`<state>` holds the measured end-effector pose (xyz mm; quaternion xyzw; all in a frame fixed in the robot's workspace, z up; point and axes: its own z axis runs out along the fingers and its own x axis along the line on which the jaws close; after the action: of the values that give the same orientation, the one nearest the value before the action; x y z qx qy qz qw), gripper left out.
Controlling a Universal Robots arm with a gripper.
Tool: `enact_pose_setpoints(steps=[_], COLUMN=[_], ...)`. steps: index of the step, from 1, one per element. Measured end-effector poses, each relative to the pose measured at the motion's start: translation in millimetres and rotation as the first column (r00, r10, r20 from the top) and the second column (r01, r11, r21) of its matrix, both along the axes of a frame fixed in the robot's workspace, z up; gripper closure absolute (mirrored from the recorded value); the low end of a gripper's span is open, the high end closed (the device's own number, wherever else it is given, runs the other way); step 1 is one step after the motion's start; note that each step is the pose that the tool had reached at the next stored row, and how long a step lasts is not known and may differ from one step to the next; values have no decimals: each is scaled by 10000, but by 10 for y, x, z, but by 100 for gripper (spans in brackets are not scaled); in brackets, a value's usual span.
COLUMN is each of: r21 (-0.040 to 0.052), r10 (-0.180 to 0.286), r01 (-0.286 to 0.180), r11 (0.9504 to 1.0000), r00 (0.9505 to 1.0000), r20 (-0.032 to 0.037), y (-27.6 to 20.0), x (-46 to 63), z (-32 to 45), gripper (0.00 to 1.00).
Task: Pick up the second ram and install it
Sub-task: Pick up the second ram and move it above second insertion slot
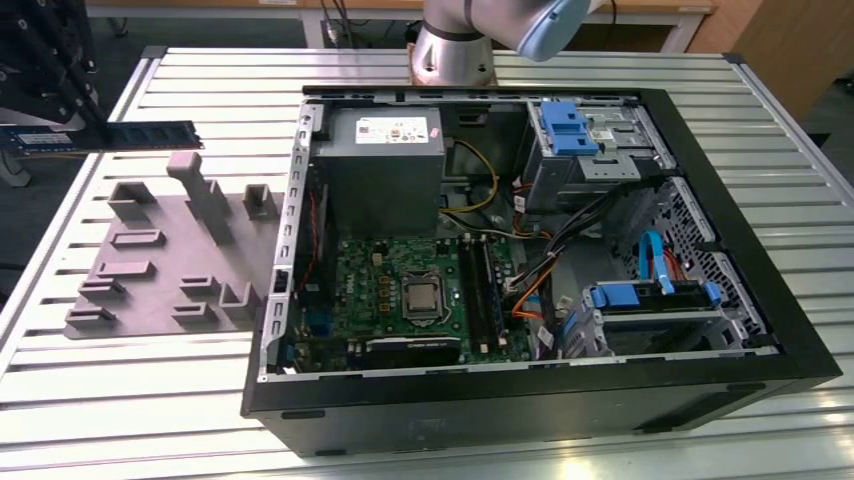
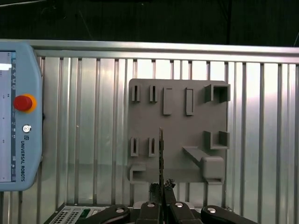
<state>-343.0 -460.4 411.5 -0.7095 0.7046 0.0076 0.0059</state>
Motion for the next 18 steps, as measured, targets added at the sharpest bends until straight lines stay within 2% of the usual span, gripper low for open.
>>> enact_pose_setpoints(steps=[18], r21=[0], r10=[1], r01=[-1], r11=[10000], r00=[10000], r20=[0], y=[0], x=[154], z=[0], gripper=[86])
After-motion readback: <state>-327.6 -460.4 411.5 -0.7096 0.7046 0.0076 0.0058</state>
